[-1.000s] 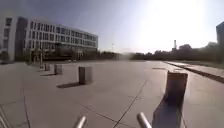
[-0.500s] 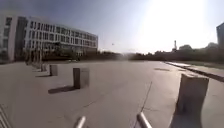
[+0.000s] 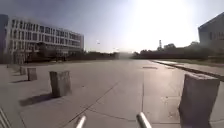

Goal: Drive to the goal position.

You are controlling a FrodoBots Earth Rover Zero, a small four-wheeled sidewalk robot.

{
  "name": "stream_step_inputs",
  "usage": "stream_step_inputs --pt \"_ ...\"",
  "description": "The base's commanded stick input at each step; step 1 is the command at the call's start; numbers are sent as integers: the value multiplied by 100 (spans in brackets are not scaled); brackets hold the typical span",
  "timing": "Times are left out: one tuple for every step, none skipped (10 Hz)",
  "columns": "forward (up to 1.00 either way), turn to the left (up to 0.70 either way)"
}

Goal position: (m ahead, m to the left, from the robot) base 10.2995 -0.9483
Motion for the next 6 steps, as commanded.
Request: stream_step_inputs --pt "70 -4" --pt "70 0" --pt "70 0" --pt "70 0" --pt "70 0" --pt "70 0"
